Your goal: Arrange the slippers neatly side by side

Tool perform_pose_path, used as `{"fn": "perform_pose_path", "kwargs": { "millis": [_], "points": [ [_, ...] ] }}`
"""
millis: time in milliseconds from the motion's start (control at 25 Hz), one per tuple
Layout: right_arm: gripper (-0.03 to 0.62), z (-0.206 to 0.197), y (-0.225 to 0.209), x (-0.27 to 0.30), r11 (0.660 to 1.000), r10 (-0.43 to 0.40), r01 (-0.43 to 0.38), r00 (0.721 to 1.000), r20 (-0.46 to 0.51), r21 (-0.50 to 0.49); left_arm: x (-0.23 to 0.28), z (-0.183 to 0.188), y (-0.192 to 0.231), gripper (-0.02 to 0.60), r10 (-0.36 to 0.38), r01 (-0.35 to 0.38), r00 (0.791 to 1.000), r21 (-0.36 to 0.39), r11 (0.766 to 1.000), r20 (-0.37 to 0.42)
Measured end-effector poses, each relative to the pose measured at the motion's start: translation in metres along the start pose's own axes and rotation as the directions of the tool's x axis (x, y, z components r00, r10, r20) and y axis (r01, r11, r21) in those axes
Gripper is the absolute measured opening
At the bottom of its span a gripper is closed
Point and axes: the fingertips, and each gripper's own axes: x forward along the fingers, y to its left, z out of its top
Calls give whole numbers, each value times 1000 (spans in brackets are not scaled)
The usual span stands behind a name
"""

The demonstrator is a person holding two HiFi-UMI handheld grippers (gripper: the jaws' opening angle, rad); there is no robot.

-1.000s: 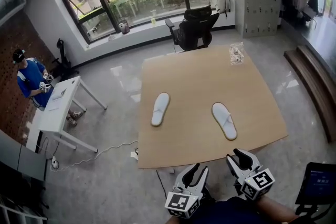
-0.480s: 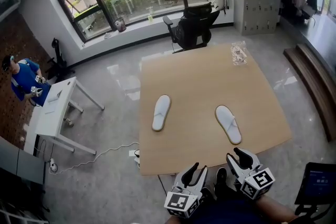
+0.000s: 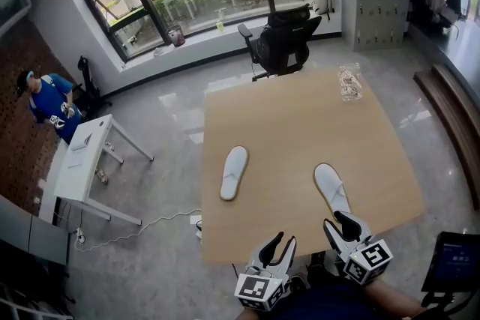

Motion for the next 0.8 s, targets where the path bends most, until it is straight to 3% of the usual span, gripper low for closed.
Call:
{"fn": "perform_pose_path", "kwargs": {
  "millis": [800],
  "points": [
    [144,34,-96,91,997,54,-53,998,-13,49,113,29,37,123,62,-62,998,9,998,-17]
  ]
}}
